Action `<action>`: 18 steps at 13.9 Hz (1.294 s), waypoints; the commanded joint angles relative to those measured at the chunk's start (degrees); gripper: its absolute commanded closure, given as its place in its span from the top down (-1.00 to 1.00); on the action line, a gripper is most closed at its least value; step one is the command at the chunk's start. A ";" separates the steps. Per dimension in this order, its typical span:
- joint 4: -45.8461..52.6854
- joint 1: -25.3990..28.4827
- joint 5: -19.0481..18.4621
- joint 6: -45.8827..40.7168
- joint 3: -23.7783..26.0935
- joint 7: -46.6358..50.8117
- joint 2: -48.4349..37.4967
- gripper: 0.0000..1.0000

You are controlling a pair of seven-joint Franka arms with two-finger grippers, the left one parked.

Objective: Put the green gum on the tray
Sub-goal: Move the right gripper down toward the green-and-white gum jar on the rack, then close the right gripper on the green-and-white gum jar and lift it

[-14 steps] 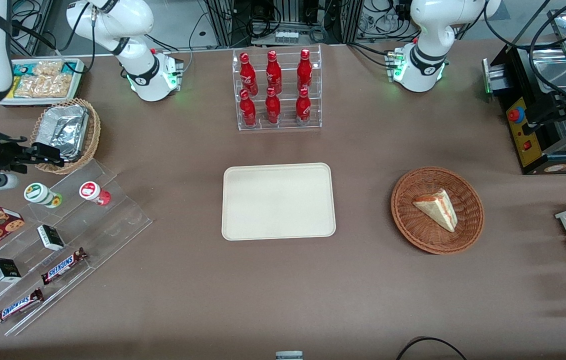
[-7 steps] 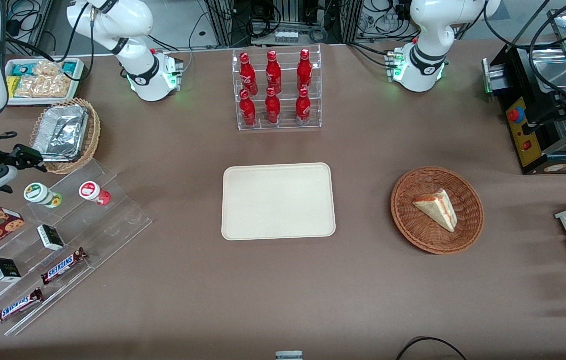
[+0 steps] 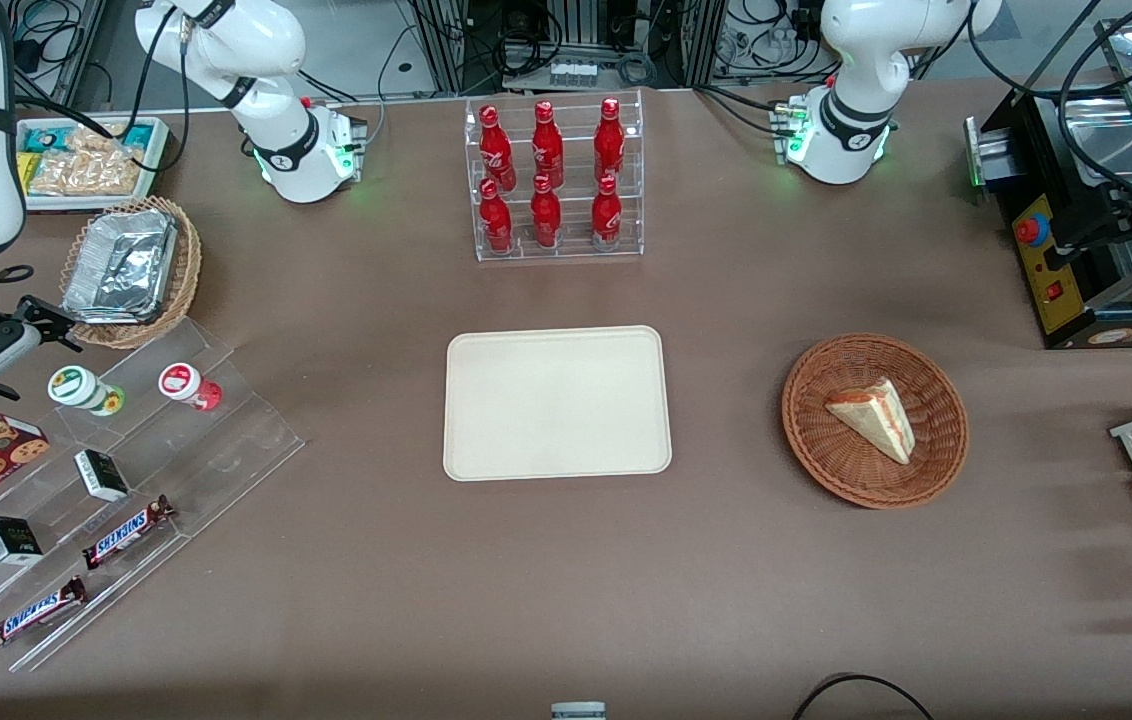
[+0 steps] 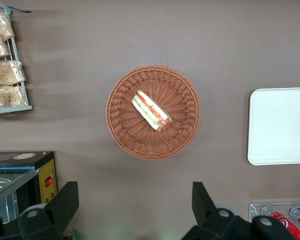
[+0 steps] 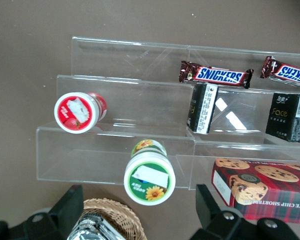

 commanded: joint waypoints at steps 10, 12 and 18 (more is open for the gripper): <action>-4.33 -1.78 -0.79 10.86 0.27 -1.44 4.39 1.00; -4.33 -1.79 -0.78 11.39 0.27 -1.53 5.10 1.00; -4.59 -2.58 -0.35 9.03 0.36 -1.00 5.19 -1.00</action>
